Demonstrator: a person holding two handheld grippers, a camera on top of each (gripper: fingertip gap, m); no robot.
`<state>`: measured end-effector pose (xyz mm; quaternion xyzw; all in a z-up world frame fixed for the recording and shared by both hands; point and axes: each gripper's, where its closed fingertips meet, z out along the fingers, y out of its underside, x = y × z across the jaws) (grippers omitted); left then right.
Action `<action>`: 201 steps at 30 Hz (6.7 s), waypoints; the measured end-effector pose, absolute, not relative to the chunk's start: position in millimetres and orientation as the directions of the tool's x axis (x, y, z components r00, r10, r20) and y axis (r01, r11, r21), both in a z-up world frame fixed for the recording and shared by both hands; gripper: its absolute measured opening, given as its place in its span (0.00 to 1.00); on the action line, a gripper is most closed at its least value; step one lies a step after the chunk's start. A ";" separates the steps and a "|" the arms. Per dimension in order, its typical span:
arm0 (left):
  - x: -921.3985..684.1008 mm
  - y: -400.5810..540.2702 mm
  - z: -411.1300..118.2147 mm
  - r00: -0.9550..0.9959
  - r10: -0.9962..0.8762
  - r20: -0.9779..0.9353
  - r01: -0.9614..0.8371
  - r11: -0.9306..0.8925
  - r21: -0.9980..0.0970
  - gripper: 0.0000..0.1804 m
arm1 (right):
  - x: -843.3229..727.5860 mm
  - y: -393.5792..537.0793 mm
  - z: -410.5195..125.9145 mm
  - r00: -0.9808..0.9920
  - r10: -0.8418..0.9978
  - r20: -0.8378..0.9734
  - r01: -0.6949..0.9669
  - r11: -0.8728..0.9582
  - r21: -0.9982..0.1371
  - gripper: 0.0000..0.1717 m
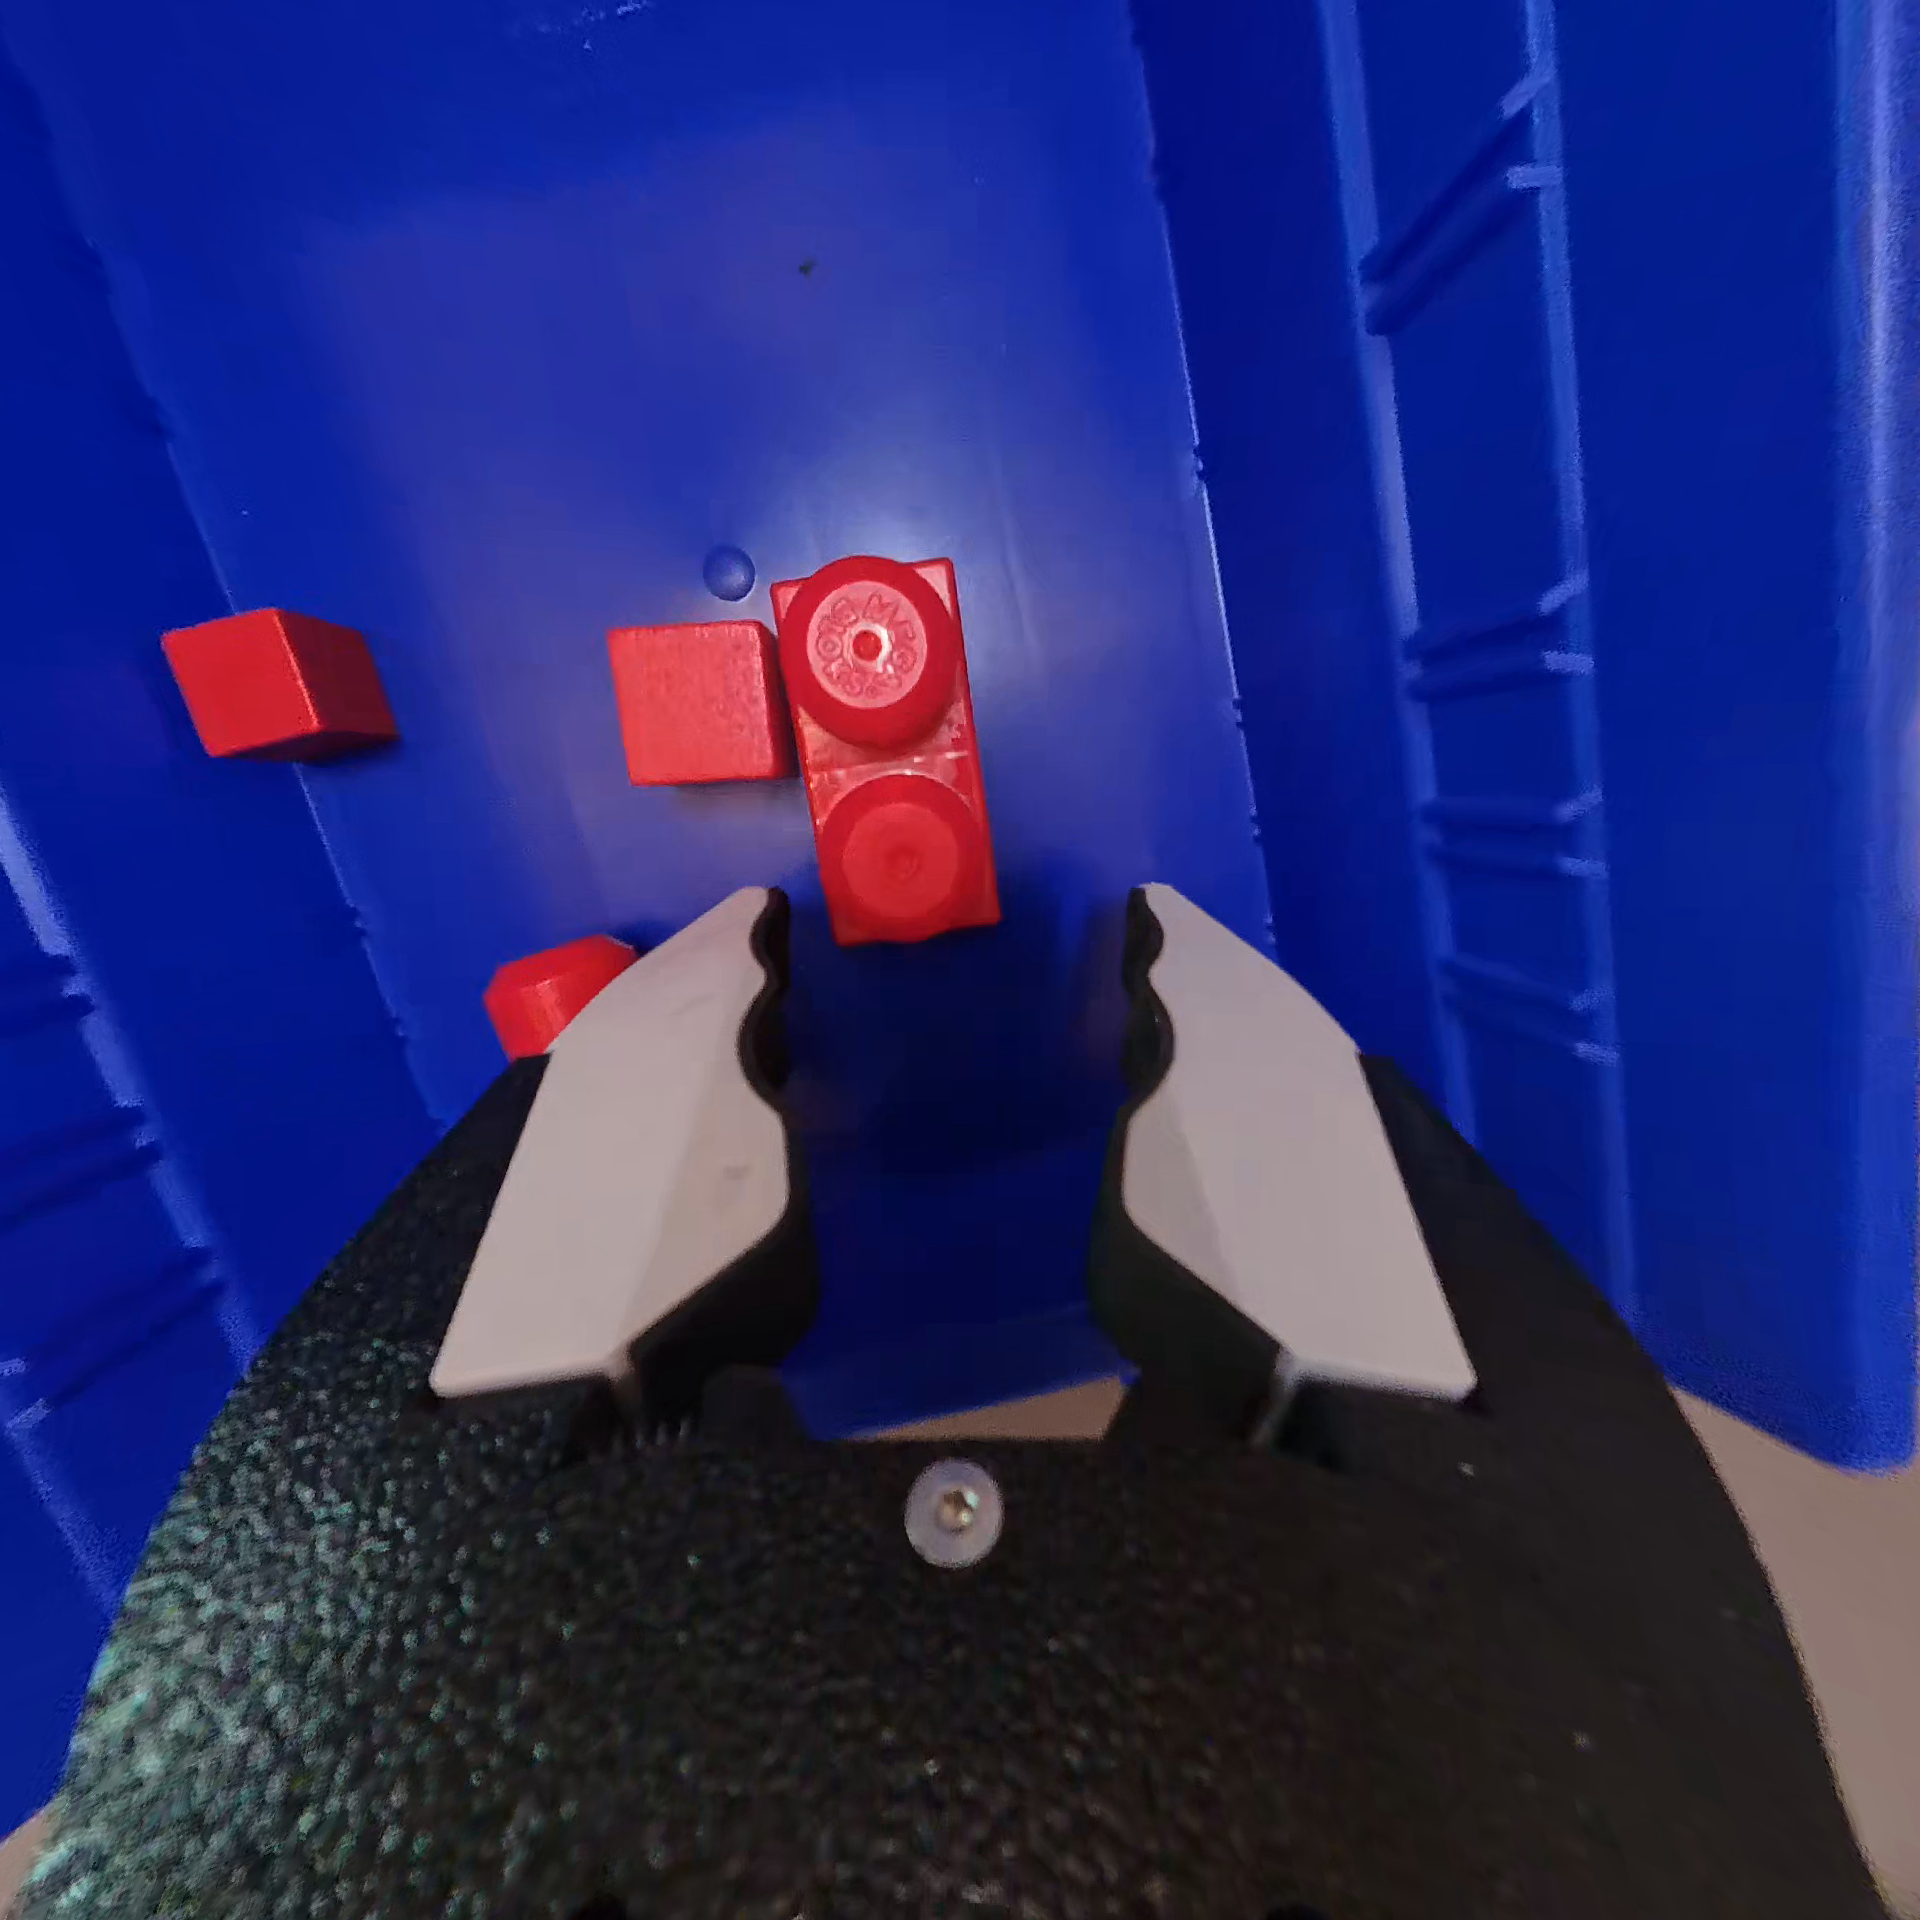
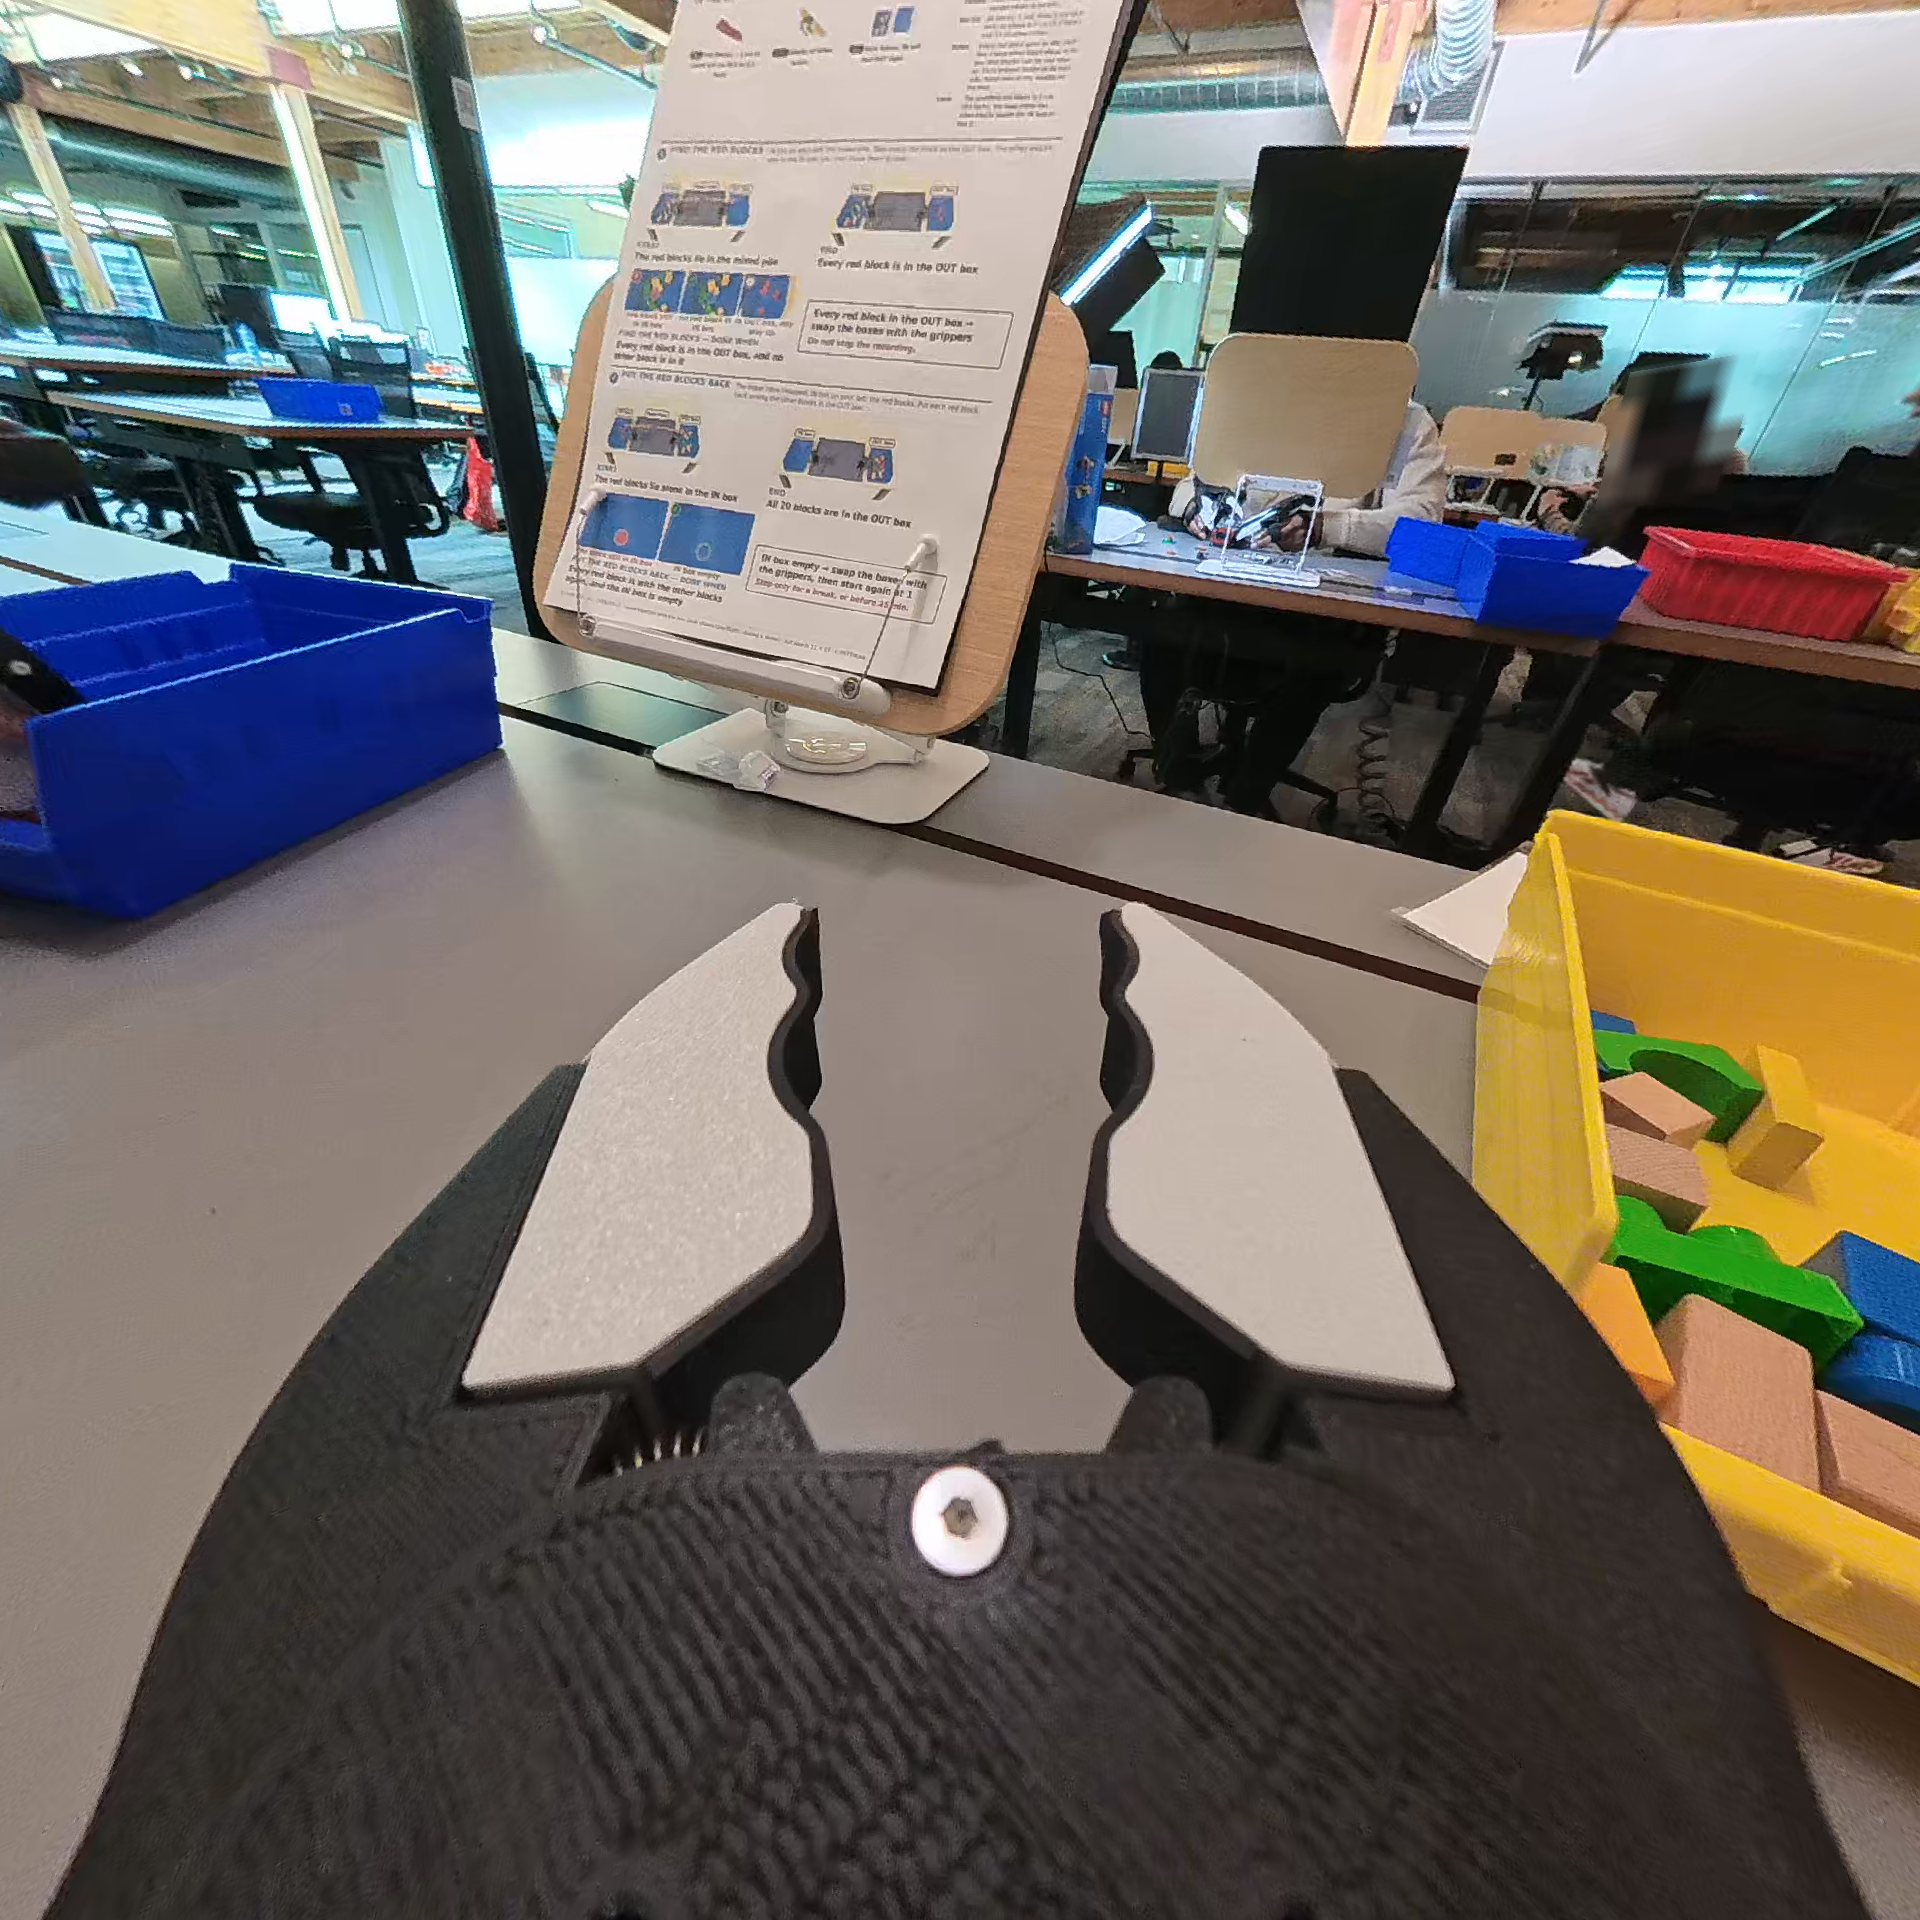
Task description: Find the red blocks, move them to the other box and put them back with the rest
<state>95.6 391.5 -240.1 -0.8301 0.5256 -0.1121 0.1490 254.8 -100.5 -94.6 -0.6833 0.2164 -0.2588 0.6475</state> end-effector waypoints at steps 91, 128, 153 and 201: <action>169.4 119.2 -156.5 -0.435 -0.893 0.120 -0.484 0.119 -0.867 0.30 | 270.6 -210.6 -53.0 0.594 -0.800 -0.080 0.021 0.116 -0.993 0.34; 115.3 441.5 -216.7 0.293 -0.955 0.040 -0.899 -0.289 -0.329 0.15 | 238.8 -118.7 -104.8 0.787 -0.615 0.050 -0.002 -0.083 -0.997 0.36; 157.5 -42.1 -112.2 -0.605 -0.053 0.795 -0.786 -0.123 -0.606 0.14 | 153.2 -50.1 -88.8 0.899 -0.226 0.375 0.403 0.093 -0.910 0.30; 185.0 44.4 -177.5 -0.551 -0.829 0.090 -0.481 0.228 -0.847 0.26 | 429.6 -211.4 -184.4 0.633 -0.772 0.055 -0.444 -0.421 -0.791 0.19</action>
